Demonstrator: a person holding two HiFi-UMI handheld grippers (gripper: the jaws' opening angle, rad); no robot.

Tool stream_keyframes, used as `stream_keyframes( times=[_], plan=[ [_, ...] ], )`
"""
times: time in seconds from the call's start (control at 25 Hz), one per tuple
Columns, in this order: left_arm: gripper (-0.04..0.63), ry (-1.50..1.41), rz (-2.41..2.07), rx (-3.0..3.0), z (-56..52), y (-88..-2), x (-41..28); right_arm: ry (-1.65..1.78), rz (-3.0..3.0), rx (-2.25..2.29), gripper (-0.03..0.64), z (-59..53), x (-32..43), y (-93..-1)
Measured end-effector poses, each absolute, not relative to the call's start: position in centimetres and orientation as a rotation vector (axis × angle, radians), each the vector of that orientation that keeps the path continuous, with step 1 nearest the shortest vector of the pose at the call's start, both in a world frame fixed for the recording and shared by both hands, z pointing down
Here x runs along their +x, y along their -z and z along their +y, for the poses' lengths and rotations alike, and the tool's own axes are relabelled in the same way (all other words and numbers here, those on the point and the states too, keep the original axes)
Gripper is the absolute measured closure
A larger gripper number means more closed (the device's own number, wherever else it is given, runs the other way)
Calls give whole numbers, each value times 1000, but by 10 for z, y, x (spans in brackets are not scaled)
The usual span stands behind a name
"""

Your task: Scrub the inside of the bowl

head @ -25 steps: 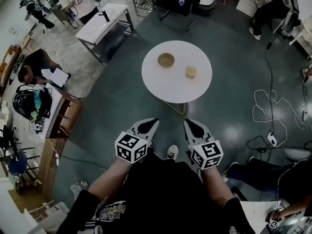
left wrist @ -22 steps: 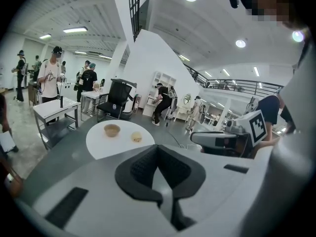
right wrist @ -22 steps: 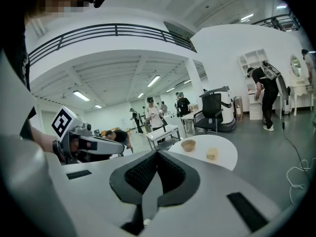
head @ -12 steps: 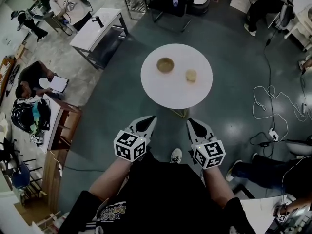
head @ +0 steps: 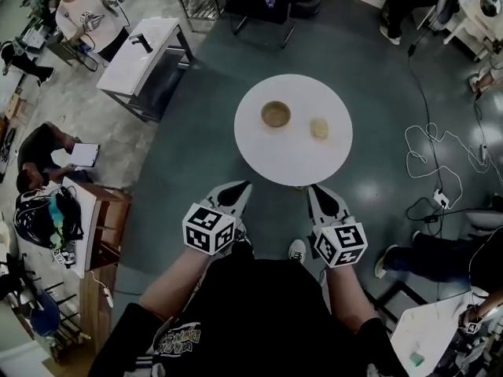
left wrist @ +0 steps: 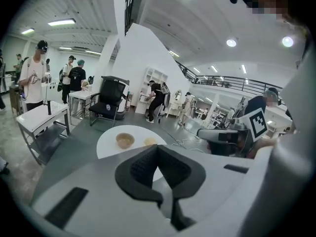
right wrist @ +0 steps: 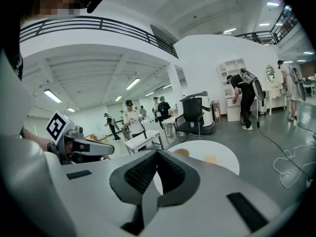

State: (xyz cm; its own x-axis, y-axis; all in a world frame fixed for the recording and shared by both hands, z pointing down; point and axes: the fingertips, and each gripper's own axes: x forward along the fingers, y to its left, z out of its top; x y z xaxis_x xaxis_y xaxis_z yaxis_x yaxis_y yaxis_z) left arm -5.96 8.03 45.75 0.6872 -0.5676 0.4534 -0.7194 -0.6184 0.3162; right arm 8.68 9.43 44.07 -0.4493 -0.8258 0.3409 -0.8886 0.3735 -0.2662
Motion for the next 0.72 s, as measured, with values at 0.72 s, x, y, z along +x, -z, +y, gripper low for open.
stream_keyframes(
  times=[0.72],
  plan=[
    [589,-429,-823,2504,22,-469,-116,-614,-2269,1834,597,71,49,-445]
  ],
)
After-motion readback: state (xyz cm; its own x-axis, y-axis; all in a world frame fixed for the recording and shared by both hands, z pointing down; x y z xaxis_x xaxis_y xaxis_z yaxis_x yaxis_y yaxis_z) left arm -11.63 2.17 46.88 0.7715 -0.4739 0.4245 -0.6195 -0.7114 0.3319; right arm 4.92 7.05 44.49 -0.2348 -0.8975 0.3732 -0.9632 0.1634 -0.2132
